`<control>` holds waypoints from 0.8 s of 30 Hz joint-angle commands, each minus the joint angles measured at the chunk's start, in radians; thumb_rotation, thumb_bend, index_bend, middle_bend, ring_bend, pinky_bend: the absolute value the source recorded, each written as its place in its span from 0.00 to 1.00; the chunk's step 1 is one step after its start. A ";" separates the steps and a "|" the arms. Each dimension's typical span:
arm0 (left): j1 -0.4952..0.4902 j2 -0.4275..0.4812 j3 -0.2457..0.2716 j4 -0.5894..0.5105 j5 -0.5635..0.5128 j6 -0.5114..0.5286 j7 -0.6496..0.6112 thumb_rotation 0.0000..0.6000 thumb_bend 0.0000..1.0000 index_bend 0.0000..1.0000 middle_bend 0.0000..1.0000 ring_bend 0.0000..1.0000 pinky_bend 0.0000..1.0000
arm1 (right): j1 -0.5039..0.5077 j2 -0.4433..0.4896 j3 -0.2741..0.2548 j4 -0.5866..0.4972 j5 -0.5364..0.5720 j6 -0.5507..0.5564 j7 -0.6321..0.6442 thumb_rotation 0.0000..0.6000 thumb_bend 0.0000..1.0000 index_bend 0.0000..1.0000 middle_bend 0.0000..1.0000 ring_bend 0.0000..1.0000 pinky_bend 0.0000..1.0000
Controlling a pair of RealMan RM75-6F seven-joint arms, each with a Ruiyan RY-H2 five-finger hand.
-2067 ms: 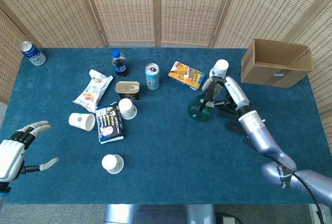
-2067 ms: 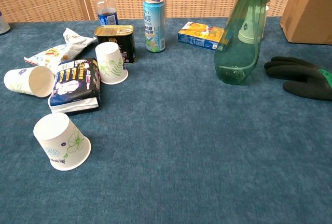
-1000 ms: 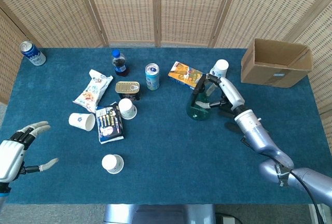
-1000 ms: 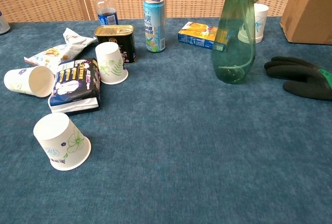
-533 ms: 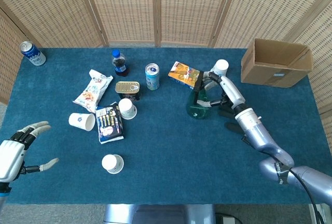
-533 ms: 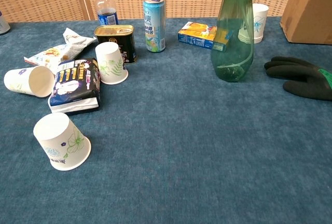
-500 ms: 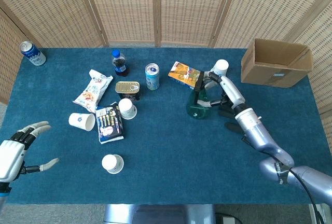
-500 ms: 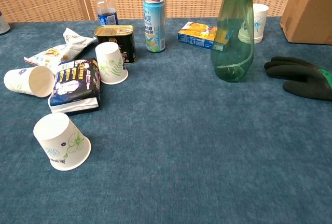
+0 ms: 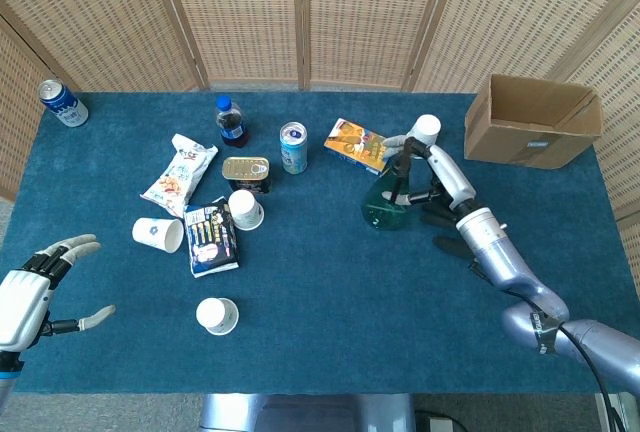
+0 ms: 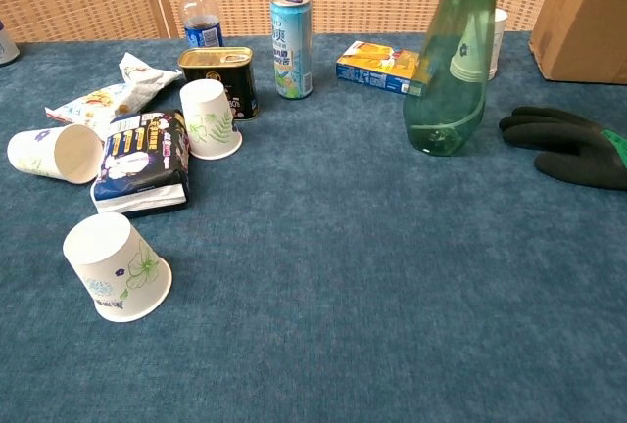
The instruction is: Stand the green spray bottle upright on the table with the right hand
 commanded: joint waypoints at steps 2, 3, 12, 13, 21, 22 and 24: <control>0.000 0.000 0.001 -0.002 0.002 0.001 0.002 0.51 0.18 0.21 0.23 0.23 0.31 | 0.000 -0.001 0.000 0.005 -0.002 0.000 0.004 1.00 0.18 0.24 0.34 0.23 0.20; 0.000 0.000 0.001 -0.003 0.002 0.001 0.003 0.52 0.18 0.21 0.23 0.23 0.31 | 0.000 -0.002 -0.001 0.006 -0.003 0.000 0.004 1.00 0.18 0.24 0.34 0.23 0.20; -0.001 0.002 0.002 -0.008 0.006 0.002 0.008 0.52 0.18 0.21 0.23 0.23 0.31 | -0.002 -0.006 -0.003 0.019 -0.005 0.002 0.018 1.00 0.18 0.23 0.34 0.23 0.18; -0.001 0.003 0.002 -0.009 0.006 0.002 0.009 0.52 0.18 0.21 0.23 0.23 0.31 | -0.004 -0.005 -0.005 0.020 -0.008 0.003 0.022 1.00 0.18 0.22 0.34 0.22 0.18; -0.002 0.004 0.003 -0.018 0.013 0.003 0.016 0.52 0.18 0.21 0.23 0.23 0.31 | -0.023 0.005 -0.014 0.025 -0.029 0.026 0.056 1.00 0.18 0.19 0.32 0.20 0.16; -0.002 0.004 0.004 -0.019 0.015 0.003 0.016 0.52 0.18 0.21 0.23 0.23 0.31 | -0.025 0.006 -0.015 0.026 -0.031 0.028 0.060 1.00 0.18 0.19 0.32 0.20 0.16; -0.001 0.005 0.005 -0.021 0.016 0.005 0.018 0.52 0.18 0.21 0.23 0.23 0.31 | -0.032 0.009 -0.017 0.028 -0.035 0.036 0.069 1.00 0.18 0.19 0.32 0.20 0.16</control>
